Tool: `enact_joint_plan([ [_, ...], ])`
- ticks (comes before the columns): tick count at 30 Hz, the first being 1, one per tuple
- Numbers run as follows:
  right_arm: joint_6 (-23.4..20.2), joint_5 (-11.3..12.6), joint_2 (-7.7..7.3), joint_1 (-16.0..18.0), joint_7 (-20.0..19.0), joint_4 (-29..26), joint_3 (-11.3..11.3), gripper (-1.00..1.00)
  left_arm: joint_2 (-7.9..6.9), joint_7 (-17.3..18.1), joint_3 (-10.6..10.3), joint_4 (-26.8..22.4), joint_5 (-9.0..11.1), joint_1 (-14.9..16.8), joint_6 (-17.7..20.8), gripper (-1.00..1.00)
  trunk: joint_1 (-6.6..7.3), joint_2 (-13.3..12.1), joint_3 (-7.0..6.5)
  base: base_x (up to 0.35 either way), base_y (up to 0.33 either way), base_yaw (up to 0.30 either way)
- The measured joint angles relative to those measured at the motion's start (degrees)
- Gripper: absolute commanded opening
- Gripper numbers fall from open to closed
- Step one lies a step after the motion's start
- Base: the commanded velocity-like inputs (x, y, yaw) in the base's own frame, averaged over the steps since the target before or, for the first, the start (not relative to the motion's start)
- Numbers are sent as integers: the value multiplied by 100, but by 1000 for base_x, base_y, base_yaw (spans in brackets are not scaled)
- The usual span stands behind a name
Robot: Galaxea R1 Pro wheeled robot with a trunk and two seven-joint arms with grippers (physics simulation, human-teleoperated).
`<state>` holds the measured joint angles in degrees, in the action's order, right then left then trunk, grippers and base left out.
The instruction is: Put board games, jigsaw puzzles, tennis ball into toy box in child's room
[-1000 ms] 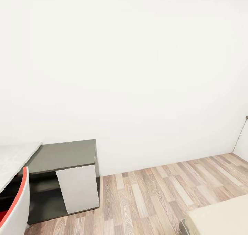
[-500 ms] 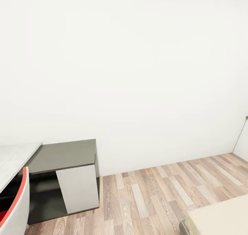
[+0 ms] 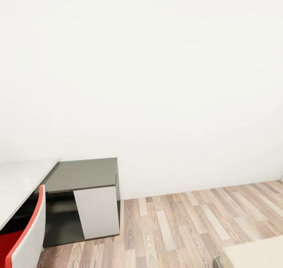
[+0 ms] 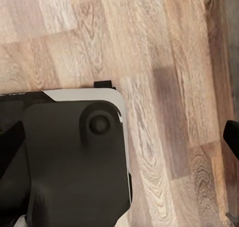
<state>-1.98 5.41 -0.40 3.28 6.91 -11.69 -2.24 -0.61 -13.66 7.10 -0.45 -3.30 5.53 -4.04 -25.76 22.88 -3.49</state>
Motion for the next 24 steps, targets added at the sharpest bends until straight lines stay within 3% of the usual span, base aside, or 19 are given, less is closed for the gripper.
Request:
enact_joint_plan([
  [11, 0, -83, 54, -2, 178, 0, -192, 100, 38, -3, 0, 0, 4, -2, -2, 100, 0, 0, 5, 0, 0, 267],
  [24, 14, -91, 56, -3, 227, 0, -252, 100, 95, 47, -14, -17, -36, -1, 12, 100, 0, 0, 10, 0, 0, 46],
])
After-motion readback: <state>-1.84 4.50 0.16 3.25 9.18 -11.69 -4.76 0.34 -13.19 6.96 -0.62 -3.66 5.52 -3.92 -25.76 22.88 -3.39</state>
